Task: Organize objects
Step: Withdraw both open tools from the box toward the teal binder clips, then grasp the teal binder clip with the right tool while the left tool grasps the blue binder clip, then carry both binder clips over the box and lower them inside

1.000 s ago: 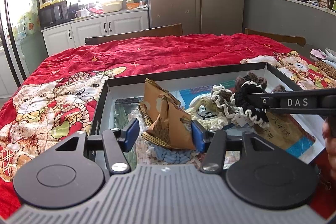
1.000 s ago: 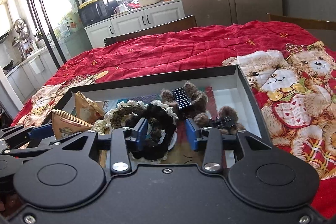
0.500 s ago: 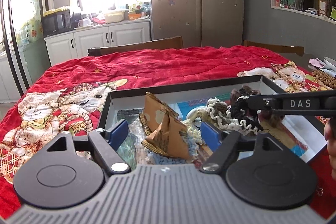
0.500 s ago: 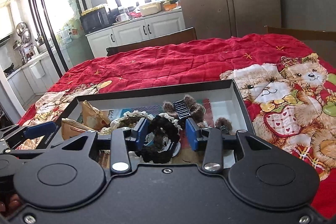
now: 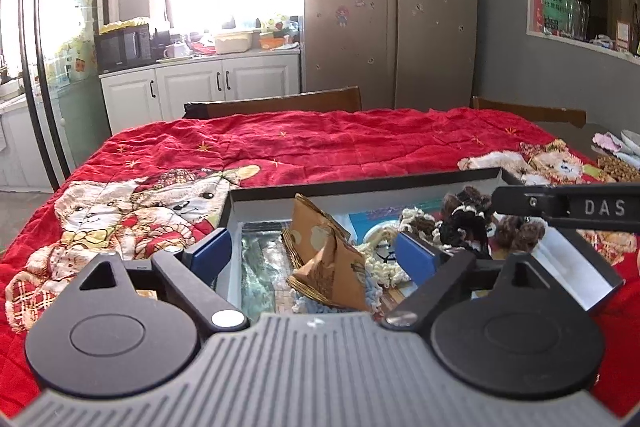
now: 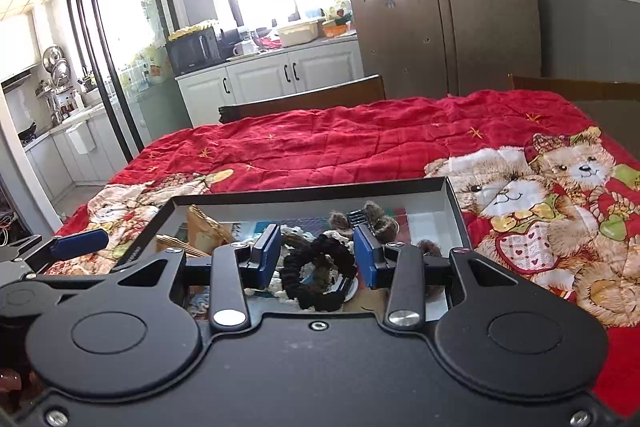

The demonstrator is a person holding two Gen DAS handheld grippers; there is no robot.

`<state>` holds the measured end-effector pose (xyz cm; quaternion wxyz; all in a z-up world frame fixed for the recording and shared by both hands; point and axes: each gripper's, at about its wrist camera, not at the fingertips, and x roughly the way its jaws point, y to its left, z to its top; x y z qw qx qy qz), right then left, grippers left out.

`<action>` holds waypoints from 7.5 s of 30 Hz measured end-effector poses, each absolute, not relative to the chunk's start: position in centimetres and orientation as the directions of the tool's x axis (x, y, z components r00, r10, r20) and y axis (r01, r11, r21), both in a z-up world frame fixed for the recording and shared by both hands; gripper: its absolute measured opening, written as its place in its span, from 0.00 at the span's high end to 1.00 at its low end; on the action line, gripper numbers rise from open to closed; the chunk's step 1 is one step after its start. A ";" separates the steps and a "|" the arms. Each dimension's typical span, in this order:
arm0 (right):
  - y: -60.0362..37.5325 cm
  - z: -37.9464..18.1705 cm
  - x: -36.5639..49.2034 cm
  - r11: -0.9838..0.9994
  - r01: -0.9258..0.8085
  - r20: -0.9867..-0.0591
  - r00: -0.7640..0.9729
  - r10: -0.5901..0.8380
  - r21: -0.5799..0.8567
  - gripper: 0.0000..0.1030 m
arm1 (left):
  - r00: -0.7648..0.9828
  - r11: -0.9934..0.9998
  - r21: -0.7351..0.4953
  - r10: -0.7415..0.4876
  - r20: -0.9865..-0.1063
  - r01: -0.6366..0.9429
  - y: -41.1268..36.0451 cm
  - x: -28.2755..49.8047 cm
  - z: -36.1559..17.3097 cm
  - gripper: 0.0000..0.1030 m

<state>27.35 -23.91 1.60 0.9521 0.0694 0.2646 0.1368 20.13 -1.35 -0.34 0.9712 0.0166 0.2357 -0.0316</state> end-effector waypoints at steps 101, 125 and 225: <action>-26.6 -4.4 16.2 0.953 -0.301 -0.599 0.756 0.265 0.042 0.77 | 0.778 0.977 0.026 -0.154 -0.609 0.214 -7.4 12.5 -6.0 0.36; -27.2 -4.2 15.1 0.951 -0.305 -0.593 0.758 0.272 0.047 0.77 | 0.775 0.966 0.006 -0.203 -0.599 0.258 -7.8 12.1 -5.9 0.74; -25.6 5.2 20.5 0.953 -0.300 -0.396 0.872 0.288 0.031 0.77 | 0.861 0.972 -0.048 -0.228 -0.454 0.232 -5.6 17.1 2.7 0.74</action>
